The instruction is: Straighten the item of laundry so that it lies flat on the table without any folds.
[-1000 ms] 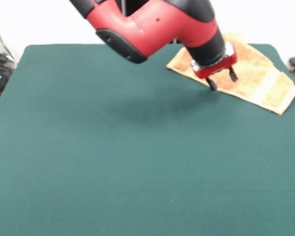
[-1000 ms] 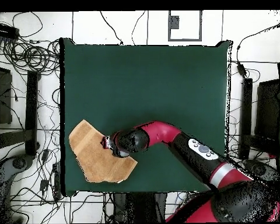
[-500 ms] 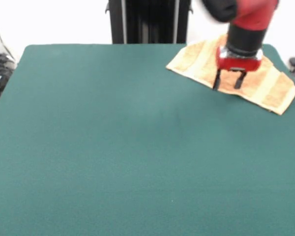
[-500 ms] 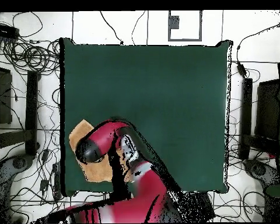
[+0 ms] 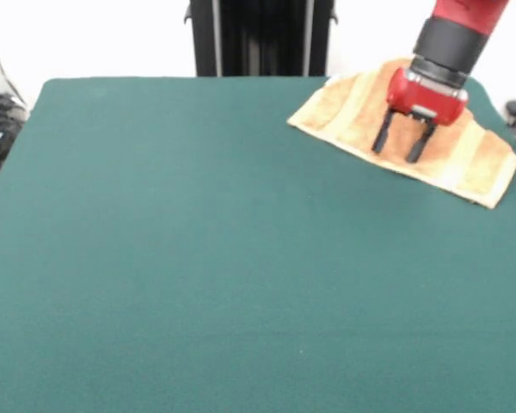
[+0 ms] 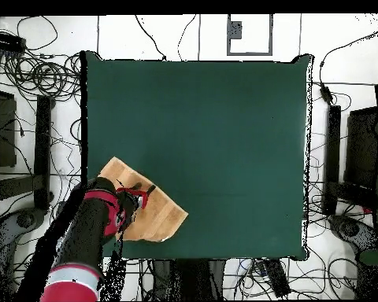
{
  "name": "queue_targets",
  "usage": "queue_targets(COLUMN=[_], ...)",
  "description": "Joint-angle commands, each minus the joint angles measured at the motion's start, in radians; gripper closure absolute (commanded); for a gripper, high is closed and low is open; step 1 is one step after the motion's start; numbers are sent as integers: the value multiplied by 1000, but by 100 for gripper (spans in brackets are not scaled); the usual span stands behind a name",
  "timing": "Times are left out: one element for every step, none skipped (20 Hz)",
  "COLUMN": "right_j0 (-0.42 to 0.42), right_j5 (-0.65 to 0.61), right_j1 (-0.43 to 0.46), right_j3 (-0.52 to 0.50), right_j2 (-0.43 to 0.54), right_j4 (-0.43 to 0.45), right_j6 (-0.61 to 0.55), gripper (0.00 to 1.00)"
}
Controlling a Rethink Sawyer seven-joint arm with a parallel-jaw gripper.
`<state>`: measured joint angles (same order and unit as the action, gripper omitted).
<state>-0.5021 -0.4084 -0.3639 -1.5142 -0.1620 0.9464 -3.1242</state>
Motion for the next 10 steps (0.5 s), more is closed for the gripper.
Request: queue_targets(right_j0=[16, 8, -1, -10, -15, -22, -29, -30, -24, -20], right_j5=[119, 120, 130, 152, 177, 199, 221, 237, 253, 264], right_j1=[380, 387, 400, 414, 429, 442, 455, 460, 459, 459], right_j3=[308, 307, 312, 312, 319, 321, 323, 323, 321, 322], right_j2=[-385, -398, -416, -437, -455, -473, -492, -502, -507, -511], right_j4=[144, 133, 125, 115, 110, 105, 100, 89, 74, 59], right_j6=[-724, -741, -763, -782, -797, -811, -825, -819, -801, -780], gripper=[0, 0, 0, 0, 0, 0, 0, 0, 0, 0])
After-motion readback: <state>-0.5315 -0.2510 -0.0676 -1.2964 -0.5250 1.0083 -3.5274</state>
